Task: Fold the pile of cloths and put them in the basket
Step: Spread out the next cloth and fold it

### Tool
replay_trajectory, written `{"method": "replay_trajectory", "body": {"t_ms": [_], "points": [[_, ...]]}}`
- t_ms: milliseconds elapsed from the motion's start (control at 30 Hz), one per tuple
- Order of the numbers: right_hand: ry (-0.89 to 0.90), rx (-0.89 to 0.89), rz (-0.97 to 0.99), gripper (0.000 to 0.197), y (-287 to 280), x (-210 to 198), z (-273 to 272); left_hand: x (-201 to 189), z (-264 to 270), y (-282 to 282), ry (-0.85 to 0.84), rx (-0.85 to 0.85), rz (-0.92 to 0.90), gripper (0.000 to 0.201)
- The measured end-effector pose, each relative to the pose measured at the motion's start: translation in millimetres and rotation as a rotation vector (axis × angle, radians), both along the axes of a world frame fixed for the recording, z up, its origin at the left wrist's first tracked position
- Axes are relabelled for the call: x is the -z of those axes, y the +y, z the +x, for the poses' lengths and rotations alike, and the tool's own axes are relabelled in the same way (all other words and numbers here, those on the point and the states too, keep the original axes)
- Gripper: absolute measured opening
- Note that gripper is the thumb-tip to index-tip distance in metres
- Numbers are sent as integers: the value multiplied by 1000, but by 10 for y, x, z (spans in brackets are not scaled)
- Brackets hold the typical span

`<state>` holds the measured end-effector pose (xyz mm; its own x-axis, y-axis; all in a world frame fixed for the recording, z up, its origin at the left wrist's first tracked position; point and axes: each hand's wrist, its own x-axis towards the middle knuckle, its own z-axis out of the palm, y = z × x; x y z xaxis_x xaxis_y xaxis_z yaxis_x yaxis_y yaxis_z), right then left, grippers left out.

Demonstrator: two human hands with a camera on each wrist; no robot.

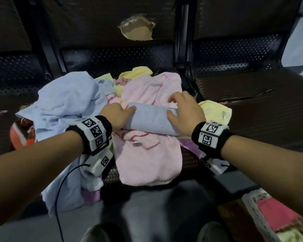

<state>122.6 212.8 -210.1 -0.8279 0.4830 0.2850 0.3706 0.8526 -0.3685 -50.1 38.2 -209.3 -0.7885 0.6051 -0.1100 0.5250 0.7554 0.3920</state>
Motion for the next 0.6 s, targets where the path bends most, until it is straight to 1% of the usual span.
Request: {"method": "replay_trajectory", "body": {"t_ms": [33,67,100,167,233,300,367,400,500,533,600], "points": [[2,-66,43,25,-67,-10,-8,6,-9,7,-32,-21,-28,71],[-34,-122,49,26,-133,-4,-15,8,-11,13,-79,-31,-40,73],[-90,-158,38,30,-200,21,-14,2,-9,18,-131,-33,-35,73],[-179,-170,29,46,-293,66,-2,-44,26,42,-211,-33,22,65],[-202,-169,31,64,-315,51,19,-131,101,75,-269,-54,149,56],[-210,-168,3,79,-311,-48,22,-248,196,137,-360,-74,327,47],[-195,-152,-50,86,-279,-198,10,-416,336,216,-458,-90,482,42],[-169,-139,-68,83,-256,-285,14,-514,416,266,-479,-83,538,41],[-18,-89,-80,62,-158,-555,146,-858,678,444,-487,1,682,45],[56,-50,-114,55,-109,-632,252,-981,780,522,-524,39,744,46],[252,59,-288,44,22,-748,544,-1192,1052,689,-641,126,842,38]]}}
